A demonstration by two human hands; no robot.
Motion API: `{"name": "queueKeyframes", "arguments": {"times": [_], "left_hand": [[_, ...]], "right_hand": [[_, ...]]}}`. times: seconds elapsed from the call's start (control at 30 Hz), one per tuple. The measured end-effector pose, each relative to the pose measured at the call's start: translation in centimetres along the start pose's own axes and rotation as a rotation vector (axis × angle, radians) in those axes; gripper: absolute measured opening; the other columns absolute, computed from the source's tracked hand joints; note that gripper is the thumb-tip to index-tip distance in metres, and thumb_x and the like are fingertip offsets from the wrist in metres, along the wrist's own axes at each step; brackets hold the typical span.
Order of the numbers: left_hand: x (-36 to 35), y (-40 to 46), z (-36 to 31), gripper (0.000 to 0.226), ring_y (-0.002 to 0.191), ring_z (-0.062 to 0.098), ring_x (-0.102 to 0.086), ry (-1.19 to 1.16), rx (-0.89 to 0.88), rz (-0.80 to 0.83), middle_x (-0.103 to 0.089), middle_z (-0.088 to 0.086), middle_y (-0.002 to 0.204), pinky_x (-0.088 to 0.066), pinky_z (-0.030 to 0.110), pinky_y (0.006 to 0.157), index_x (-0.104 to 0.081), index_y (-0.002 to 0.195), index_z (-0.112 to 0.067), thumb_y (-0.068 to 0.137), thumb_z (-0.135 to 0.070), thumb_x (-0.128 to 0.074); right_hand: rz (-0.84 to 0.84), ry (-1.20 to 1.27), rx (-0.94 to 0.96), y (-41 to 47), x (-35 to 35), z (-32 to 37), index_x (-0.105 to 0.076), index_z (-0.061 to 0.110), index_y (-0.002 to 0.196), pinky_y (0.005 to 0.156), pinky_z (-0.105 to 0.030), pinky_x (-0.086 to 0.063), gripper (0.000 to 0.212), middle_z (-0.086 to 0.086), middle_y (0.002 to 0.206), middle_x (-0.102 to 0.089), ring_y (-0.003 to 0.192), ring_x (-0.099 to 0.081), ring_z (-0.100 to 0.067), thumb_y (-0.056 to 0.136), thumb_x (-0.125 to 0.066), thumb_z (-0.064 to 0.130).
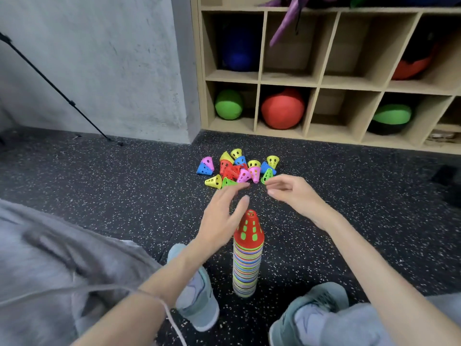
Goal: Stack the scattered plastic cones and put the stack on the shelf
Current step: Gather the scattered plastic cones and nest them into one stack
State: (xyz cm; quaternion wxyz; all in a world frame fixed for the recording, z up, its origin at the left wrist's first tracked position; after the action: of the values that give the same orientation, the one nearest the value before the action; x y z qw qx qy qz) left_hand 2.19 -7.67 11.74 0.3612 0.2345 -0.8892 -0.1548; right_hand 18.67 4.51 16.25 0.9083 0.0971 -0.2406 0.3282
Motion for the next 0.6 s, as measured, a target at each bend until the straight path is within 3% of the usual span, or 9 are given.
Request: {"name": "queueKeyframes", "arguments": {"times": [0.1, 0.2, 0.3, 0.37, 0.43, 0.5, 0.6], "left_hand": [[1.4, 4.5, 0.0, 0.044, 0.128, 0.012, -0.05, 0.223, -0.059, 0.069, -0.06, -0.007, 0.138, -0.043, 0.037, 0.107, -0.055, 0.14, -0.026, 0.106, -0.049, -0.039], [1.6, 8.8, 0.7, 0.053, 0.122, 0.023, -0.055, 0.355, -0.079, 0.106, -0.063, 0.002, 0.132, -0.045, 0.044, 0.102, -0.057, 0.137, -0.019, 0.103, -0.053, -0.034], [0.1, 11.8, 2.5, 0.048, 0.121, 0.03, -0.052, 0.426, -0.017, 0.117, -0.06, 0.008, 0.133, -0.044, 0.048, 0.101, -0.055, 0.138, -0.014, 0.105, -0.047, -0.041], [-1.1, 12.8, 4.0, 0.048, 0.121, 0.03, -0.052, 0.518, -0.032, 0.155, -0.057, 0.008, 0.135, -0.047, 0.05, 0.098, -0.054, 0.137, -0.015, 0.105, -0.048, -0.04], [-2.2, 13.4, 6.0, 0.049, 0.12, 0.029, -0.053, 0.615, -0.071, 0.219, -0.056, 0.007, 0.135, -0.048, 0.048, 0.097, -0.053, 0.137, -0.016, 0.105, -0.05, -0.038], [-3.4, 13.7, 8.6, 0.05, 0.122, 0.028, -0.053, 0.667, -0.075, 0.27, -0.055, 0.006, 0.136, -0.047, 0.045, 0.1, -0.05, 0.14, -0.016, 0.106, -0.05, -0.037], [-5.3, 14.6, 13.5, 0.05, 0.127, 0.026, -0.049, 0.625, 0.045, 0.283, -0.051, 0.005, 0.141, -0.044, 0.042, 0.106, -0.046, 0.144, -0.016, 0.106, -0.048, -0.038]], "right_hand": [[-0.044, -0.047, 0.047, 2.3, 1.1, 2.4, -0.072, 0.023, 0.111, 0.1, -0.034, -0.051, 0.017, 0.004, 0.107, -0.075, 0.101, -0.067, -0.004, 0.096, -0.067, 0.018], [-0.06, -0.101, 0.044, 5.6, 1.5, 3.9, -0.072, 0.023, 0.106, 0.099, -0.037, -0.049, 0.016, -0.006, 0.1, -0.077, 0.09, -0.067, -0.003, 0.095, -0.064, 0.015], [-0.026, -0.165, -0.004, 9.1, 0.7, 3.8, -0.073, 0.024, 0.104, 0.09, -0.032, -0.05, 0.017, -0.005, 0.103, -0.076, 0.099, -0.07, -0.017, 0.095, -0.062, 0.015], [0.028, -0.207, -0.029, 11.3, -0.4, 3.0, -0.074, 0.02, 0.109, 0.081, -0.031, -0.05, 0.018, -0.007, 0.107, -0.075, 0.105, -0.069, -0.025, 0.095, -0.063, 0.016], [0.062, -0.238, -0.05, 13.4, -1.4, 1.5, -0.074, 0.016, 0.114, 0.085, -0.034, -0.05, 0.021, -0.007, 0.116, -0.072, 0.109, -0.066, -0.027, 0.096, -0.063, 0.016], [0.084, -0.275, -0.076, 15.4, -2.2, -0.7, -0.073, 0.016, 0.116, 0.085, -0.032, -0.045, 0.022, -0.002, 0.123, -0.068, 0.11, -0.063, -0.02, 0.098, -0.061, 0.019], [0.098, -0.31, -0.125, 18.1, -2.9, -5.3, -0.071, 0.019, 0.116, 0.077, -0.028, -0.039, 0.021, 0.003, 0.117, -0.066, 0.106, -0.06, -0.014, 0.102, -0.057, 0.026]]}}
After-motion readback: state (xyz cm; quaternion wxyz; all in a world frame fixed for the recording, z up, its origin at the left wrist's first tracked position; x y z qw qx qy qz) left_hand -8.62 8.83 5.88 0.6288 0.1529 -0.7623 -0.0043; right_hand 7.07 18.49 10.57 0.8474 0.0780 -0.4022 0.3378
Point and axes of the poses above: each hand's wrist, its own y-axis towards the middle knuckle, its own x-axis out of the back of the hand, z = x × y, the point moved 4 cm from there along y, towards the middle knuckle
